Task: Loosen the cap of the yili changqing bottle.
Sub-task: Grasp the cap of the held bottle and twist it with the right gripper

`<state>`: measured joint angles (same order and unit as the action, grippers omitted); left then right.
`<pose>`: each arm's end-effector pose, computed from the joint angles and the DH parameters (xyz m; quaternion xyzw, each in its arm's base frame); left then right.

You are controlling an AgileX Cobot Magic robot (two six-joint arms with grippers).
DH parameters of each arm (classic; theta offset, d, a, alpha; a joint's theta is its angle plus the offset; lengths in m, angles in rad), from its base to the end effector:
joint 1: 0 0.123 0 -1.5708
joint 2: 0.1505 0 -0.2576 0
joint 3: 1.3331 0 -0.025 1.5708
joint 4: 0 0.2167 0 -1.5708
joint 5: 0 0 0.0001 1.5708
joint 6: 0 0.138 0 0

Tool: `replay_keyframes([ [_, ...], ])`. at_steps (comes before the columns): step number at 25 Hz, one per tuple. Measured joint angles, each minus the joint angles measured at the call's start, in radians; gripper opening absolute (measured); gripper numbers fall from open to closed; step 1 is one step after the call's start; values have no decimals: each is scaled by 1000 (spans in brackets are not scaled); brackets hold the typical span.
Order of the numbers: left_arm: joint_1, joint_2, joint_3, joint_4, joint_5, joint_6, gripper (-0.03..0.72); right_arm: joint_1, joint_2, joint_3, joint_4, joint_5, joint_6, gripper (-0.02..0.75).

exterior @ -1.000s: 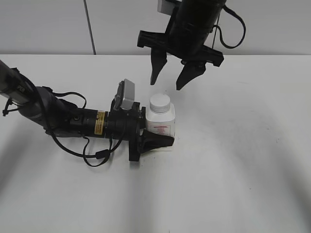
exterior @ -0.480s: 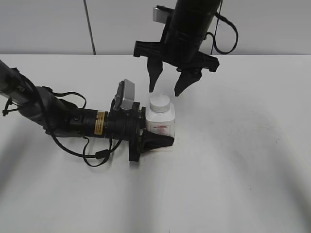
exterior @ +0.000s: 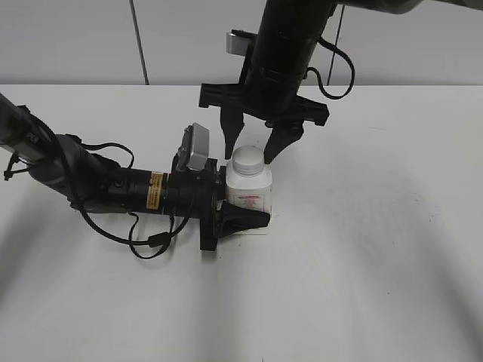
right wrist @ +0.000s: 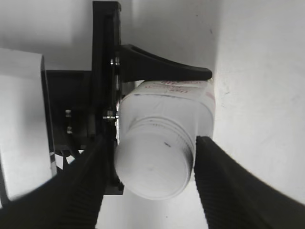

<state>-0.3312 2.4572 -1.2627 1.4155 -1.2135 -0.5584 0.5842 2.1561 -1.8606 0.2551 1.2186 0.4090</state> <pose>0.3183 -0.2445 0.0371 0.5435 0.5733 -0.4581 0.4076 0.3245 0.2538 0.1611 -0.0515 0.9886 0.1414 0.0044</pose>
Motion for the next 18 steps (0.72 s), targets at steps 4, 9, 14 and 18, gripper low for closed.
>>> replay_keyframes([
  [4,0,0,0,1,0,1,398,15,0,0,-21,0,-1,461],
  [9,0,0,0,1,0,1,398,17,4,-1,-29,0,0,461],
  [14,0,0,0,1,0,1,398,17,8,-3,-30,1,1,461],
  [18,0,0,0,1,0,1,398,17,13,-3,-31,2,1,460],
])
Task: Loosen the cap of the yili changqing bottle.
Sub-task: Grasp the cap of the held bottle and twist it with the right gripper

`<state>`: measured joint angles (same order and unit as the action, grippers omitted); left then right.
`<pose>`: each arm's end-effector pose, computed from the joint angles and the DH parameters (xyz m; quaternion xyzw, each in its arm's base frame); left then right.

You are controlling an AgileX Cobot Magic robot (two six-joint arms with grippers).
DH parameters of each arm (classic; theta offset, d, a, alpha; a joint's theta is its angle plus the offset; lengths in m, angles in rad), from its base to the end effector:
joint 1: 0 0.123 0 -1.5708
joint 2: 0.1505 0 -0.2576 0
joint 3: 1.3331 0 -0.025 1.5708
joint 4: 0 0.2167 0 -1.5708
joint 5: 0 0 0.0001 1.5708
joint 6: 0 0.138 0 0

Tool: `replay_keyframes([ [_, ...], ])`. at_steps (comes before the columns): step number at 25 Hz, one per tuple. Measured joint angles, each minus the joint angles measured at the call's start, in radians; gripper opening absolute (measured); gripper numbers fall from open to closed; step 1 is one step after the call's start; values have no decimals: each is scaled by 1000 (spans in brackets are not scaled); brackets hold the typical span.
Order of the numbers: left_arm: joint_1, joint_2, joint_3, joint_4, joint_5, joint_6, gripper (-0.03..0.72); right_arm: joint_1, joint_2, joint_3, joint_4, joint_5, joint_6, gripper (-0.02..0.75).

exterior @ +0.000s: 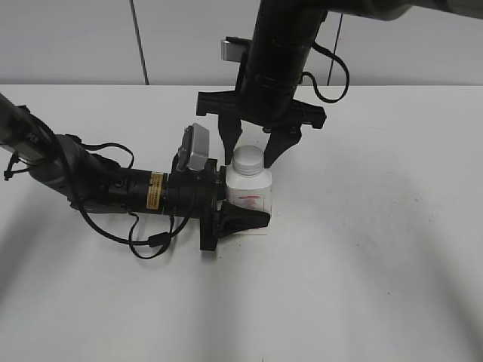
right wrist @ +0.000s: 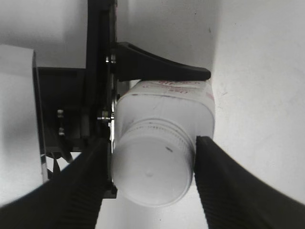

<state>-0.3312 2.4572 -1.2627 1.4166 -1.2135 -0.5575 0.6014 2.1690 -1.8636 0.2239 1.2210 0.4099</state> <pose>0.3182 -0.2445 0.0370 0.5441 0.5729 -0.4579 0.4075 0.3226 0.2563 0.1555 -0.0636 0.9900 0.1255 0.0052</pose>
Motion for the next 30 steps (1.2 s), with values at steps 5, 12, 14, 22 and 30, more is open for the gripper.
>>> replay_keyframes([
  [5,0,0,0,0,0,0,398,0,0,0,0,0,0,460],
  [12,0,0,0,0,0,0,398,0,0,0,-6,2,-10,400],
  [14,0,0,0,0,0,0,398,0,0,0,-6,2,-22,400],
  [22,0,0,0,0,0,0,398,0,0,0,-6,2,-360,398],
  [30,0,0,0,5,1,4,398,0,0,0,-3,2,-855,398],
])
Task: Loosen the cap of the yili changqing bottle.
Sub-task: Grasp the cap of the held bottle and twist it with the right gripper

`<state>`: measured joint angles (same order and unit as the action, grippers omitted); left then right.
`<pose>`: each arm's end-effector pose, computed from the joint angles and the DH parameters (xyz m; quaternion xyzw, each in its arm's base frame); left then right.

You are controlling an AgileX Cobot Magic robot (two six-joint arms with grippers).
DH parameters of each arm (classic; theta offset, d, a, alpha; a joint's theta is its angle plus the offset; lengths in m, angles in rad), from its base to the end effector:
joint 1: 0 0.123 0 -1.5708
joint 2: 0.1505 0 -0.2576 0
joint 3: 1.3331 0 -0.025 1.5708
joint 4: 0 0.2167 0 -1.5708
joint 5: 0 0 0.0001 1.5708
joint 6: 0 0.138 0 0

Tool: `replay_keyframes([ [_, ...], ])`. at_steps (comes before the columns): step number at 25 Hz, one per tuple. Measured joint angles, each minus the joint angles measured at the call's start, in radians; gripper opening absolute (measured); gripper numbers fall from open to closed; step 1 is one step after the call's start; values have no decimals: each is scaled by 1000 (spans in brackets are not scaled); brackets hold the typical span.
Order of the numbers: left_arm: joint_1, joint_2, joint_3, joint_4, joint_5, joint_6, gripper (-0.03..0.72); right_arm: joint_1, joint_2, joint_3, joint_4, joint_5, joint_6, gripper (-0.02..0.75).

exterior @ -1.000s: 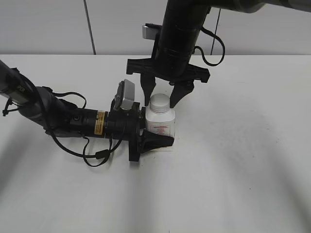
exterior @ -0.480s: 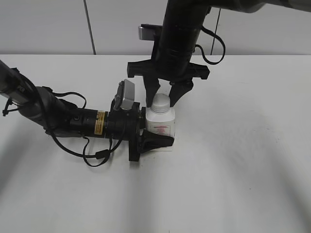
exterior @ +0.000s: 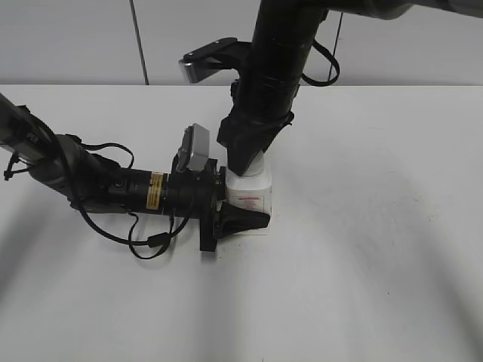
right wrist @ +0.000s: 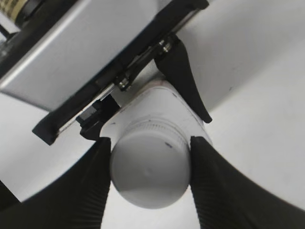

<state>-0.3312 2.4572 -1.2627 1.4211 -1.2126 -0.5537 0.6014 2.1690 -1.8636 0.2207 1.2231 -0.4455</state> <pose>0.3177 -0.2444 0.0367 0.5470 0.5713 -0.4569 0.4070 0.3226 0.2558 0.1554 -0.4692 0.8744 0.1104 0.0559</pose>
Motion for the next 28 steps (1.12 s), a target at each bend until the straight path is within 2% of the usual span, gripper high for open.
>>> replay_keyframes([
  [10,1,0,0,5,1,5,398,2,0,0,-17,4,-569,396],
  [15,1,0,-1,6,2,5,398,3,0,0,-31,5,-761,396],
  [19,1,0,-1,7,2,5,398,3,0,-3,-32,5,-830,395],
  [28,1,-2,-1,7,0,-5,398,3,4,-29,-47,16,-844,393],
])
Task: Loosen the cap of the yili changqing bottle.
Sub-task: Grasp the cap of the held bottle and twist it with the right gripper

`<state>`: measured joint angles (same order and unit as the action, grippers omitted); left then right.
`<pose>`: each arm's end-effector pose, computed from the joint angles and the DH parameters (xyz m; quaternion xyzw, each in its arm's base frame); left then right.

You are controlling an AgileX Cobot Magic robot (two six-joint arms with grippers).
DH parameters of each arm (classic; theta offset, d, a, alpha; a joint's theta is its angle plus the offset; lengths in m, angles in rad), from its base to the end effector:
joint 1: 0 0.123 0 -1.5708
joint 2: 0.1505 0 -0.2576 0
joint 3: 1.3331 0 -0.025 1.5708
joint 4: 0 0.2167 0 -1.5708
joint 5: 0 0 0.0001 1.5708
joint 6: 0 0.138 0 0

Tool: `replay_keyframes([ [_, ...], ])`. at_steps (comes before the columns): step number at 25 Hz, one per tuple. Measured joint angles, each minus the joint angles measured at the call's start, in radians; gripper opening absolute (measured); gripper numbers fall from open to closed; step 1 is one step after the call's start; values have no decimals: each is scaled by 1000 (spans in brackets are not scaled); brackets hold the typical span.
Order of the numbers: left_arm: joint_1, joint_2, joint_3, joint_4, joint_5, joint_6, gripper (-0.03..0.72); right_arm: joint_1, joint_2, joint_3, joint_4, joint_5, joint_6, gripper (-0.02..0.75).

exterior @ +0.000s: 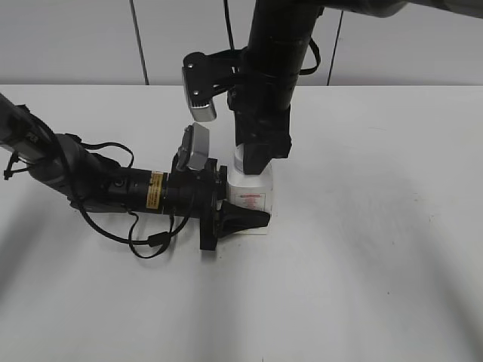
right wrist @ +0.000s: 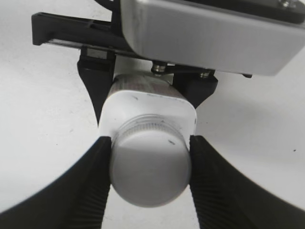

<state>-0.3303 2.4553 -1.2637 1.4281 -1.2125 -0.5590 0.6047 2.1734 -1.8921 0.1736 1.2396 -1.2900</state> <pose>0.3175 -0.2441 0.0372 0.5483 0.5710 -0.4574 0.4051 0.3268 0.2532 0.1589 -0.7938 0.5985 0.0559 0.0924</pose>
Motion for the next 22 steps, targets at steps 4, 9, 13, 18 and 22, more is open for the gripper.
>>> replay_keyframes([
  [4,0,0,0,0,0,-2,398,0,0,-3,7,2,-2,393],
  [9,1,0,0,3,-2,-2,398,0,0,-3,10,3,-61,391],
  [13,1,0,0,7,-1,-3,398,0,0,-6,10,4,-159,391],
  [18,1,0,0,11,0,-4,397,0,0,-10,10,3,-277,391],
  [22,1,0,0,12,1,-5,397,0,0,-10,10,3,-294,391],
])
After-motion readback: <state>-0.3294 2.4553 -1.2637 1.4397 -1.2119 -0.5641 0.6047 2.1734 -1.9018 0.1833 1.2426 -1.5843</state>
